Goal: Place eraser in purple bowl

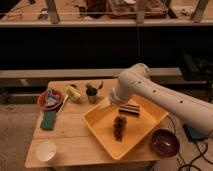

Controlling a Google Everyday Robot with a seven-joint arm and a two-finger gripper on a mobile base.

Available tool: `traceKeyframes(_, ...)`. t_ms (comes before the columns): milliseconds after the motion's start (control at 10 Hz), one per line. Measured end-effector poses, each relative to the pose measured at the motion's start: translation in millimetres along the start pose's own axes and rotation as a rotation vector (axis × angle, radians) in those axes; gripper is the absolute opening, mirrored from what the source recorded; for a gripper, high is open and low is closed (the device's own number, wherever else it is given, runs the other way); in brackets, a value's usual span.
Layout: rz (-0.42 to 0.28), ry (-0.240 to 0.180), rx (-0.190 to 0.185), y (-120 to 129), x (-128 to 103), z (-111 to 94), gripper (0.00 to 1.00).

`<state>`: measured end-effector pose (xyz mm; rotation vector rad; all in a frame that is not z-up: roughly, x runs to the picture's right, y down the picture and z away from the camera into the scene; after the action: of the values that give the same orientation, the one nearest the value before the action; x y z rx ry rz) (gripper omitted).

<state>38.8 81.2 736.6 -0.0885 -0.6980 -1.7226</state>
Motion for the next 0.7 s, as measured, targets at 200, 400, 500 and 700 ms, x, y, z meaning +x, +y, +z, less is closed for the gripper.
traceKeyframes(200, 0.000, 0.000, 0.000, 0.0, 0.0, 0.0, 0.80)
traceKeyframes(400, 0.000, 0.000, 0.000, 0.0, 0.0, 0.0, 0.80)
traceKeyframes(500, 0.000, 0.000, 0.000, 0.0, 0.0, 0.0, 0.80)
traceKeyframes(700, -0.008, 0.000, -0.012, 2.9, 0.3, 0.6, 0.80)
